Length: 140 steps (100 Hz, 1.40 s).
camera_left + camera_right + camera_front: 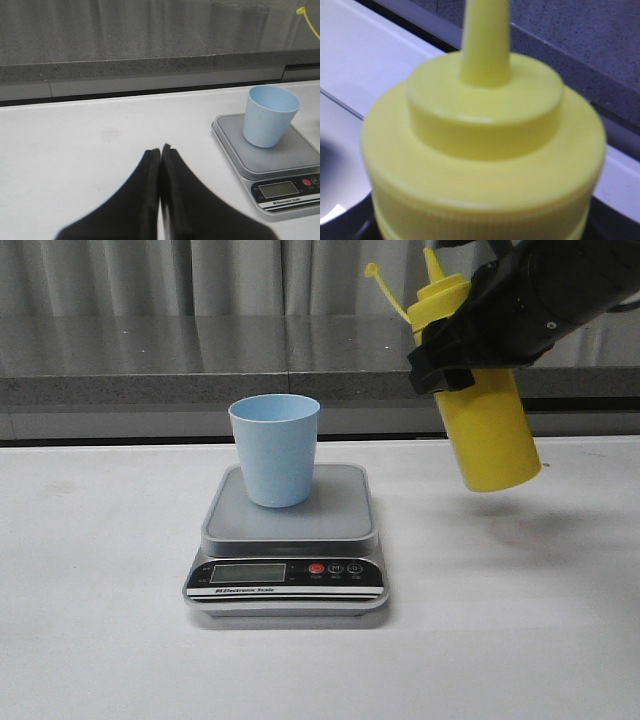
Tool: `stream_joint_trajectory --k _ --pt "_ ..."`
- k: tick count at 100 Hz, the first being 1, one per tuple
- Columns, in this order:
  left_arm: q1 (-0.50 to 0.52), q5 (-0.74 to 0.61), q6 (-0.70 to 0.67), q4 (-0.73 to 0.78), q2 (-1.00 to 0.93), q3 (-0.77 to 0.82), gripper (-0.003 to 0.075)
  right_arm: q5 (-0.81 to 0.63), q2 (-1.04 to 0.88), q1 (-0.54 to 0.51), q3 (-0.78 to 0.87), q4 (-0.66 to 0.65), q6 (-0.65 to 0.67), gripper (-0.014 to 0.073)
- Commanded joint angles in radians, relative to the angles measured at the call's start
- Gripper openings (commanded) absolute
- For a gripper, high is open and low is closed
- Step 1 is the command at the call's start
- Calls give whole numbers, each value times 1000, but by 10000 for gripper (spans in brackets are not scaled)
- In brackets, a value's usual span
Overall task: Pour seasoning into cup on scale with both arms
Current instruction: 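Tilt the bottle upright and lower it back onto the table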
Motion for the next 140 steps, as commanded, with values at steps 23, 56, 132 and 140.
stream_joint_trajectory --k 23,56,132,140 --pt "1 -81 -10 -2 7 -28 -20 -618 -15 -33 205 511 -339 -58" --pt "1 -81 -10 -2 7 -28 -20 -738 92 -36 222 529 -336 -58" --pt "1 -81 -10 -2 7 -28 -20 -741 113 -36 234 529 -336 645" --pt "1 -81 -10 -2 7 -28 -20 -741 113 -36 242 529 -336 646"
